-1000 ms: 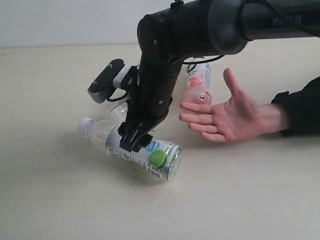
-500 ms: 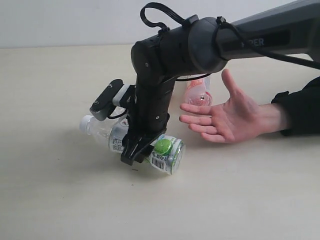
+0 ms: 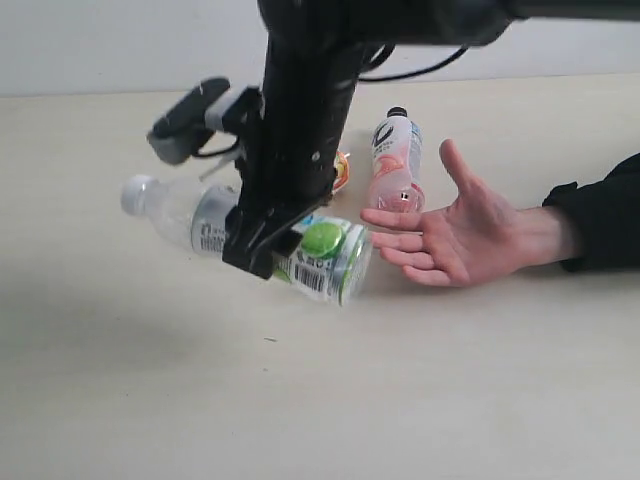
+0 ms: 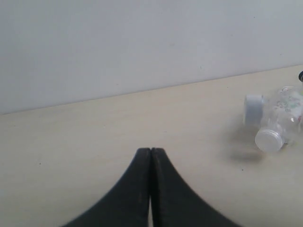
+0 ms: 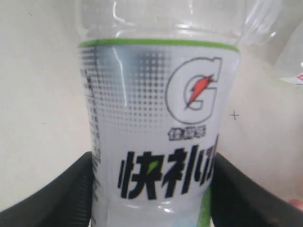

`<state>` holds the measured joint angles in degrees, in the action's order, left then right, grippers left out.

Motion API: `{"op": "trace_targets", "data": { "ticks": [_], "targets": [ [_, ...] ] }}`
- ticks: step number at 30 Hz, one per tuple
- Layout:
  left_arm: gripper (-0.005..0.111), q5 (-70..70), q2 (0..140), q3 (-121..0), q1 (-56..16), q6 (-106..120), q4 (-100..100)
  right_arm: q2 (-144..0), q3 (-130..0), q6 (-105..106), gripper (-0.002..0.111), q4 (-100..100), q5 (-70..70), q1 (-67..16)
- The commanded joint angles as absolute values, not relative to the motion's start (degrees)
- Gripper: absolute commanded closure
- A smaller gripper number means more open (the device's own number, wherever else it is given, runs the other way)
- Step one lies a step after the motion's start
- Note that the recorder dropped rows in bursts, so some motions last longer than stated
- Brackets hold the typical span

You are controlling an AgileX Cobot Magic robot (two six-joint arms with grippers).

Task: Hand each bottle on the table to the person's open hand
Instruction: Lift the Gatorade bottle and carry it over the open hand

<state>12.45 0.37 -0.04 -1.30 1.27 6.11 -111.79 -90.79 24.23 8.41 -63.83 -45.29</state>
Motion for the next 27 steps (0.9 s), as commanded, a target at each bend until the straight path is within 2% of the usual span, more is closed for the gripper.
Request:
{"op": "trace_targets", "data": {
  "ticks": [1, 6, 9, 13, 27],
  "targets": [
    [0.106, 12.4, 0.0, 0.0, -1.2, 1.3, 5.8, -102.6, -92.1, 21.2, 0.108, 6.9, -66.8, -44.2],
    [0.106, 12.4, 0.0, 0.0, -1.2, 1.3, 5.8, -96.4, -91.3, 13.5, 0.108, 6.8, -66.5, -35.4],
    [0.106, 12.4, 0.0, 0.0, -1.2, 1.3, 5.8, -96.3, -89.9, 9.4, 0.108, 6.9, -66.2, -28.7],
    [0.106, 12.4, 0.0, 0.0, -1.2, 1.3, 5.8, -98.7, -86.2, 8.4, 0.108, 8.3, -65.2, -23.9],
    [0.106, 12.9, 0.0, 0.0, -1.2, 1.3, 5.8, -104.1, -75.6, 8.3, 0.108, 5.5, -57.5, -23.2]
  ]
}}
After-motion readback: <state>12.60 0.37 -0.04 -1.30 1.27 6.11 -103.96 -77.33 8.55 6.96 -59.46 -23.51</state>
